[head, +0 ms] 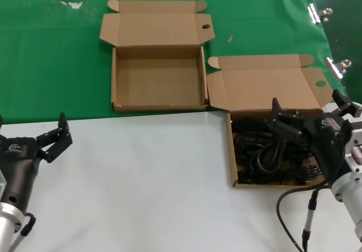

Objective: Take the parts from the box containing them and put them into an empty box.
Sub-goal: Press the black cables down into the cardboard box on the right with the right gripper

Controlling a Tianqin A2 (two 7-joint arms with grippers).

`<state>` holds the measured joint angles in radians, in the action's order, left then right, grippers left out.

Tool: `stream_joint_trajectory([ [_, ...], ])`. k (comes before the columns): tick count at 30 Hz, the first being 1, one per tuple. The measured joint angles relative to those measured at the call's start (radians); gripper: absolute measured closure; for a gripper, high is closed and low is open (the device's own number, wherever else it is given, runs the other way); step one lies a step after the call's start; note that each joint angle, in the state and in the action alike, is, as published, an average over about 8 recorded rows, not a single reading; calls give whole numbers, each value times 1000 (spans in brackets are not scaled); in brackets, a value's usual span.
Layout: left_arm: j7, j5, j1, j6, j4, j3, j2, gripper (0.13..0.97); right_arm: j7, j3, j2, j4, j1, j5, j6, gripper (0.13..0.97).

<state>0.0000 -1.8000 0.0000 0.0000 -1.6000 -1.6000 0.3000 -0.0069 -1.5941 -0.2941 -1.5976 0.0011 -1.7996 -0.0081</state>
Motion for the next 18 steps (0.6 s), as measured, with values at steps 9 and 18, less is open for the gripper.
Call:
stream_joint_trajectory([
  [9, 0, 0, 0, 0, 0, 0, 0, 271, -43, 48, 44, 9, -2, 0, -61, 129],
  [18, 0, 0, 0, 0, 0, 0, 0, 419, -59, 46, 34, 11, -9, 7, -80, 129],
])
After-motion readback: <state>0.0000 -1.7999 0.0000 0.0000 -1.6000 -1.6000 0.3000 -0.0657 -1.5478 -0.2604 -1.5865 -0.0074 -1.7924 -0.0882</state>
